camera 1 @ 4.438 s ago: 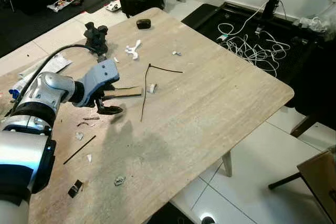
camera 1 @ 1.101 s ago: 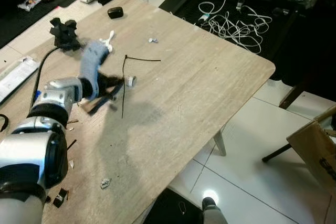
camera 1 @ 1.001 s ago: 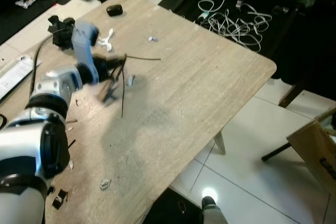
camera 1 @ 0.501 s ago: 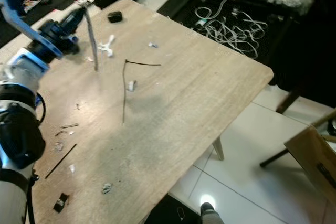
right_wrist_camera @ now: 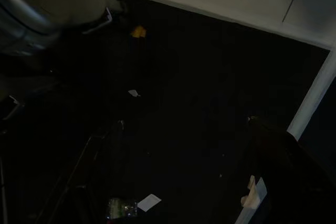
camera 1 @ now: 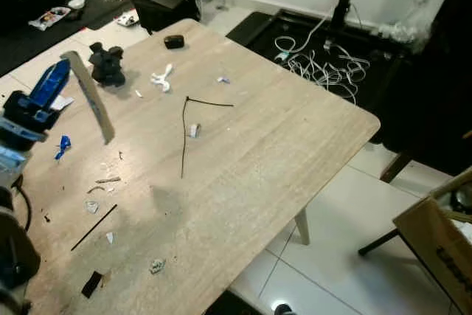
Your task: Picking trash to rubbish bin
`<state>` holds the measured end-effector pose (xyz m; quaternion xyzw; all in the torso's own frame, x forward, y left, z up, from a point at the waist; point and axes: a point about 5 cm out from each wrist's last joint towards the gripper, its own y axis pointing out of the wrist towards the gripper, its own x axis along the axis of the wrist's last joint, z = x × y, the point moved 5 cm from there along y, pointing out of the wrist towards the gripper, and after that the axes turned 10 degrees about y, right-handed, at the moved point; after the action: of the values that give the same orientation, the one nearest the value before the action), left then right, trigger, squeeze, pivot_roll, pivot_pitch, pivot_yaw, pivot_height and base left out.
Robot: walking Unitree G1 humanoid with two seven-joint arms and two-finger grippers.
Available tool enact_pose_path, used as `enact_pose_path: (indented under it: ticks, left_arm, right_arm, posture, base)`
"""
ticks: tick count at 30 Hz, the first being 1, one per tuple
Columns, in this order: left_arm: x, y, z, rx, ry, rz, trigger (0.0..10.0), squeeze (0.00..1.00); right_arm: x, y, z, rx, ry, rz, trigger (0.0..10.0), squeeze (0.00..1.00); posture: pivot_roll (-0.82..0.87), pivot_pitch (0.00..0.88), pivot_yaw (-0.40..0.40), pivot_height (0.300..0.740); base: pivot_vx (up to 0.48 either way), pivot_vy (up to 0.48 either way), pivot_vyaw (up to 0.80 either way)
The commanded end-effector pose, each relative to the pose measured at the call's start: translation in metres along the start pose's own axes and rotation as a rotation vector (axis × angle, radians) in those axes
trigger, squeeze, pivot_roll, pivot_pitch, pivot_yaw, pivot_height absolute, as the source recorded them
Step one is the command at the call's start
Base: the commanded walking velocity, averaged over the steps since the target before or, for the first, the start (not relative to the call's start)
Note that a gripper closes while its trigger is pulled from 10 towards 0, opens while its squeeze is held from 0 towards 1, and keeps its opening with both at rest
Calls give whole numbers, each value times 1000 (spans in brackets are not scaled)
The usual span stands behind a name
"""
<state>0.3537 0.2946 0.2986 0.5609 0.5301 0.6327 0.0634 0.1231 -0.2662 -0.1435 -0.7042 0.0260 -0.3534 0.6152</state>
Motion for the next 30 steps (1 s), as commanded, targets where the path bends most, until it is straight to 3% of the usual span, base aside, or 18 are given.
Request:
enact_pose_path:
  ticks: [1, 3, 4, 5, 7, 8, 9, 10, 12, 15, 25, 30]
  left_arm:
    - [-8, -12, -6, 11, -24, -51, 1922, 0]
    - [-17, -19, -10, 24, -43, -67, 2157, 0]
    - [-36, -27, -14, 43, -44, -51, 2784, 0]
    - [-56, -36, -18, 67, -69, -30, 4510, 0]
    - [-56, -36, -18, 67, -69, -30, 4510, 0]
    - [-77, -43, -21, 100, -61, 6, 9020, 0]
    - [-77, -43, -21, 100, -61, 6, 9020, 0]
    - [-96, -47, -26, 132, -76, 34, 10000, 0]
    - [-131, -47, -34, 222, -141, 91, 10000, 0]
    - [-146, -45, -41, 267, -182, 116, 10000, 0]
    - [-163, -39, -67, 250, -223, 193, 10000, 0]
    - [-174, -36, -78, 242, -235, 237, 10000, 0]
  right_arm:
    - [-13, -1, 0, 6, -27, 55, 10000, 0]
    - [-11, 0, 3, 16, -37, 56, 10000, 0]
    - [-7, 1, 7, 27, -46, 56, 10000, 0]
    - [-2, 2, 11, 43, -50, 50, 10000, 0]
    - [-2, 2, 11, 43, -50, 50, 10000, 0]
    - [4, 3, 15, 56, -53, 43, 10000, 0]
    - [4, 3, 15, 56, -53, 43, 10000, 0]
    - [11, 3, 19, 69, -61, 33, 10000, 0]
    - [25, 5, 27, 88, -86, 12, 10000, 0]
    - [33, 6, 31, 97, -96, 2, 10000, 0]
    - [37, 6, 40, 111, -105, -1, 10000, 0]
    - [34, 6, 45, 116, -103, 6, 10000, 0]
  posture:
    - [-236, 141, 86, 740]
    - [-222, 125, 70, 740]
    - [-213, 112, 61, 740]
    - [-204, 103, 52, 740]
    - [-204, 103, 52, 740]
    - [-189, 88, 38, 740]
    - [-189, 88, 38, 740]
    - [-177, 80, 28, 740]
    - [-159, 69, 17, 740]
    - [-155, 61, 15, 740]
    - [-136, 39, 27, 740]
    - [-132, 37, 39, 740]
  base:
    - [0, 0, 0]
    - [0, 0, 0]
    - [0, 0, 0]
    - [0, 0, 0]
    - [0, 0, 0]
    - [0, 0, 0]
    - [0, 0, 0]
    - [0, 0, 0]
    - [0, 0, 0]
    - [0, 0, 0]
    - [0, 0, 0]
    - [-371, 0, 0]
